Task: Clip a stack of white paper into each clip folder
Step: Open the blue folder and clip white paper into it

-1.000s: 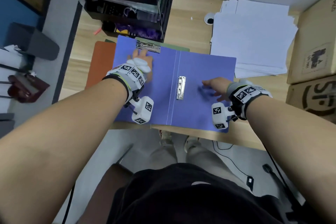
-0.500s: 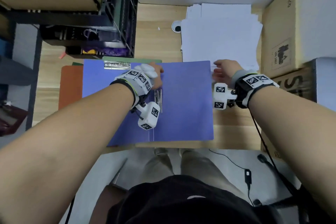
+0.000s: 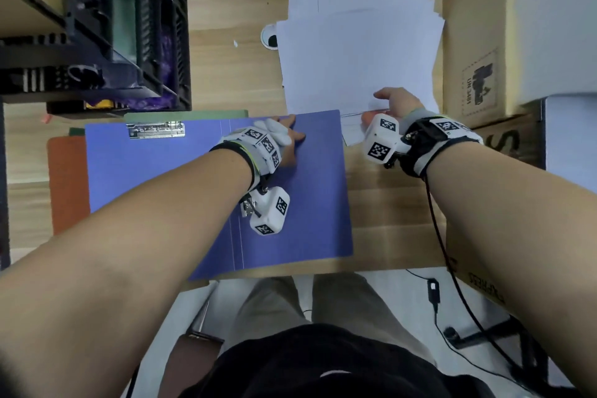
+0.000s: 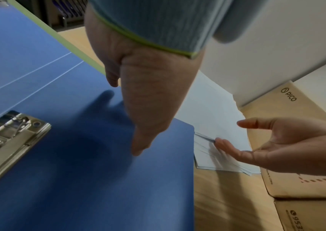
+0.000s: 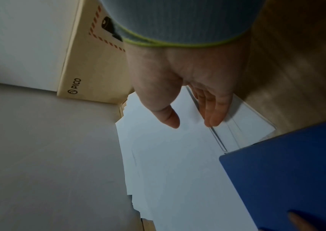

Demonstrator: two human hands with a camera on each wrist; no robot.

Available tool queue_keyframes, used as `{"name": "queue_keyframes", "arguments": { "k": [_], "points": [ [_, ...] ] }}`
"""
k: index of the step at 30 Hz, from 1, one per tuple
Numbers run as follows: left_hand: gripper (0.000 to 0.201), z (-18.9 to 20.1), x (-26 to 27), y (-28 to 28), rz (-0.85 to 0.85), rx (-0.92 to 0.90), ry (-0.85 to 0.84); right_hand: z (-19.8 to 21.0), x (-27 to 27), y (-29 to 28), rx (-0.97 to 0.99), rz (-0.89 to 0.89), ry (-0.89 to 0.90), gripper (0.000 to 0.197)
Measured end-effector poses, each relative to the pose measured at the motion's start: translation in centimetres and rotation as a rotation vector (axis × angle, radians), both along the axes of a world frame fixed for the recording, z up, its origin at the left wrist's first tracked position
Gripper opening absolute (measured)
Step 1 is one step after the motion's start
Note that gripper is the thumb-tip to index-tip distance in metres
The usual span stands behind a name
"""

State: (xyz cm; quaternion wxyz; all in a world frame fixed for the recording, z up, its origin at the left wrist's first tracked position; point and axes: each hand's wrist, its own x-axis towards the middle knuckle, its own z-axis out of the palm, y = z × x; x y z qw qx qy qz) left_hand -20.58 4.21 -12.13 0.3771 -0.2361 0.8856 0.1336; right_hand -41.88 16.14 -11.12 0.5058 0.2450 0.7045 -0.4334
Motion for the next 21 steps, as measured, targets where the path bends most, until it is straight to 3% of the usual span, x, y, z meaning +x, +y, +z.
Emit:
{"name": "queue_keyframes", "arguments": {
  "k": [4,10,15,17,21],
  "points": [
    [0.073,-0.3,0.0,0.0,-0.039,0.034,-0.078,-1.2,-0.7,-0.4,-0.065,0.006,-0.078,0.024],
    [0.068,-0.4,0.1,-0.1,-0.027,0.067,-0.04,-1.4,-0.2,-2.0,-0.095,0.037,-0.05,0.024],
    [0.055,0.0,0.1,-0.2,0.02,0.114,0.025,0.0,-0.3,-3.7,-0.124,0.183,0.219,0.022],
    [0.055,0.3,0.0,-0.5,0.084,0.155,0.053,1.1,-0.6,-4.4,-0.181,0.145,0.319,0.019],
    [0.049,2.1,0.4,-1.9,0.361,0.141,0.239,4.9,-1.0,-5.5,-0.334,0.126,0.439,0.011]
  ]
}}
